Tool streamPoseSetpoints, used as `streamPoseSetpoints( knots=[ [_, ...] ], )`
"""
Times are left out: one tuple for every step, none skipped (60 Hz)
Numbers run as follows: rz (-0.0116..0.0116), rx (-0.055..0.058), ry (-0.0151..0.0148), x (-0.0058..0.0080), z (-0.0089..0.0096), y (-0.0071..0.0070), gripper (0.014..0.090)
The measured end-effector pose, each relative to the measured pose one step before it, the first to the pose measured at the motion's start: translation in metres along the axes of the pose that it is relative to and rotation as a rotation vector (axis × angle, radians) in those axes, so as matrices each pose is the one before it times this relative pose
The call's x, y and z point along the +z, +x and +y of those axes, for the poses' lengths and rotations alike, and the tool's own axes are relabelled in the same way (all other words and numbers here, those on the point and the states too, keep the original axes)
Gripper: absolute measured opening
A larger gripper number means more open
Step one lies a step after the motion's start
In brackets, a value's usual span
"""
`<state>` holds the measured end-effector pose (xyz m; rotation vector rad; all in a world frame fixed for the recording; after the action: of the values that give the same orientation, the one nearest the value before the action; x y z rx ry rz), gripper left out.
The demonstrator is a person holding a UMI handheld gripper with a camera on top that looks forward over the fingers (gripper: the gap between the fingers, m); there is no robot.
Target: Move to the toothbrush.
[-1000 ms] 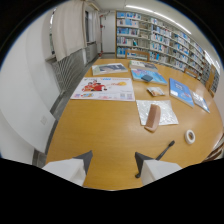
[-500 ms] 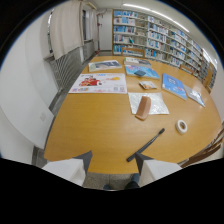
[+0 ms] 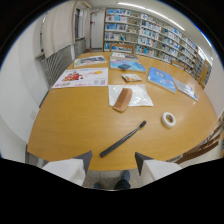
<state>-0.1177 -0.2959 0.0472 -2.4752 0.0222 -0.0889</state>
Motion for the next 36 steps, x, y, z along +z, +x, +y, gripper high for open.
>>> streamPoseSetpoints(
  knots=[
    [0.00075,-0.0005,-0.00033,0.00206,-0.00039,0.00136,0.0847],
    [0.0,-0.0014,-0.00041,0.0022,-0.0005,0.00149,0.0847],
    [0.00043,-0.0017,-0.00071,0.00259,-0.00031,0.00172,0.0846],
    [0.00072,-0.0017,-0.00083,0.00246,-0.00054,0.00158,0.0847],
    [0.00056,-0.0011,-0.0004,0.00244,-0.00066,0.00155,0.0846],
    [-0.00041,-0.0002,0.00037,0.00308,-0.00068,0.00113,0.0846],
    [-0.00083,-0.0005,-0.00094,0.00273,-0.00079,0.00135,0.0846],
    [-0.0003,-0.0007,-0.00111,0.00268,-0.00045,0.00144,0.0847],
    [0.00109,-0.0017,-0.00062,0.00296,-0.00076,0.00137,0.0846],
    [0.00077,-0.0013,0.00031,0.0027,-0.00101,0.00131,0.0846],
    [-0.00025,-0.0008,0.00125,0.00267,-0.00107,0.00102,0.0845],
    [-0.00199,-0.0002,0.00146,0.00281,-0.00134,0.00061,0.0844],
    [-0.00166,-0.0004,-0.00035,0.00284,-0.00094,0.00048,0.0844],
    [-0.00039,-0.0007,-0.00165,0.00283,-0.00066,0.0009,0.0847],
    [0.001,-0.0014,-0.00151,0.0025,-0.00102,0.00144,0.0848],
    [0.00072,-0.0011,-0.00065,0.00264,-0.00088,0.00126,0.0847],
    [-0.00007,-0.0013,-0.00072,0.00244,-0.00117,0.00076,0.0847],
    [-0.00156,-0.0011,-0.00086,0.00274,-0.00097,0.00066,0.0848],
    [-0.00116,-0.0007,-0.00114,0.00261,-0.00091,0.00059,0.0847],
    [-0.00059,-0.0008,-0.0012,0.00259,-0.00102,0.00079,0.0846],
    [-0.00067,-0.0007,-0.00062,0.00263,-0.00112,0.00005,0.0846],
    [-0.00213,-0.0011,0.0004,0.00234,-0.0012,0.00011,0.0847],
    [-0.00287,-0.0009,0.00065,0.00231,-0.00137,-0.00013,0.0848],
    [-0.0022,-0.0003,0.00042,0.00226,-0.00121,0.00027,0.0847],
    [-0.00062,-0.0003,-0.00044,0.00204,-0.00096,0.00043,0.0846],
    [0.00001,-0.0006,-0.00097,0.00199,-0.00087,0.00049,0.0845],
    [-0.00103,-0.0014,-0.00088,0.00188,-0.00106,0.00045,0.0845],
    [-0.0028,-0.001,0.0001,0.00169,-0.00078,-0.00002,0.0846],
    [-0.00276,-0.0006,0.00048,0.00177,-0.00088,0.00013,0.0844],
    [-0.00126,0.0,0.00053,0.00157,-0.00111,0.00019,0.0845],
    [-0.00131,-0.0001,-0.00007,0.00156,-0.00075,0.00012,0.0847],
    [-0.00071,-0.0008,-0.00193,0.0021,-0.001,-0.00057,0.0846],
    [-0.0021,-0.0005,-0.00192,0.00136,-0.00041,-0.00004,0.0844],
    [-0.00199,-0.0003,-0.0016,0.00123,-0.00041,-0.00019,0.0845],
    [-0.00164,-0.0001,-0.00105,0.00111,-0.00055,-0.00011,0.0845],
    [-0.00137,0.0003,-0.0003,0.00121,-0.00056,0.00002,0.0845]
  ],
)
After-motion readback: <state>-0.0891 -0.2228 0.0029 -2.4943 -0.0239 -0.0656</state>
